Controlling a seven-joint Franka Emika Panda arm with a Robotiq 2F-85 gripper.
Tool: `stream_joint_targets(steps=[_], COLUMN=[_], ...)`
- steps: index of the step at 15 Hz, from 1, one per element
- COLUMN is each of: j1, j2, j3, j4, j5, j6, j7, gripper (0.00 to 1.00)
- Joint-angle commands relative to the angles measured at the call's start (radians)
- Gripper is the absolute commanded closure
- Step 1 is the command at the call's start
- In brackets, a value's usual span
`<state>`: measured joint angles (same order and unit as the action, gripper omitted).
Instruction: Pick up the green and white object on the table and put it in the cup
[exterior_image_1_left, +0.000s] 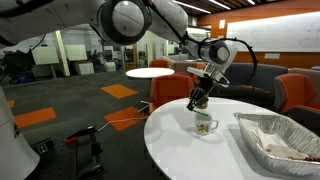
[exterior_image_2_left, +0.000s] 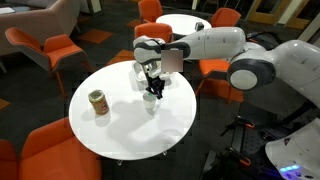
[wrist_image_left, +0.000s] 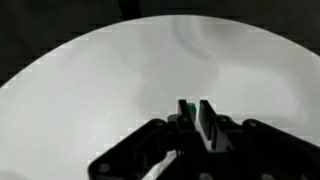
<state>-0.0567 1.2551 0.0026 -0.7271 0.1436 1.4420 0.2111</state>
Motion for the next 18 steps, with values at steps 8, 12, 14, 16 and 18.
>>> stream_joint_targets(steps=[8, 12, 14, 16, 18], j1=[0.01, 0.039, 0.042, 0.039, 0.043], j2=[0.0, -0.015, -0.024, -0.029, -0.034], j3=[0.014, 0.005, 0.01, 0.013, 0.005], j4=[0.057, 0.045, 0.034, 0.027, 0.02], j5=[0.017, -0.01, -0.014, -0.008, -0.018], j6=[0.152, 0.341, 0.384, 0.393, 0.395], j7=[0.061, 0.012, -0.005, -0.01, -0.019], gripper=[0.0, 0.0, 0.0, 0.0, 0.0])
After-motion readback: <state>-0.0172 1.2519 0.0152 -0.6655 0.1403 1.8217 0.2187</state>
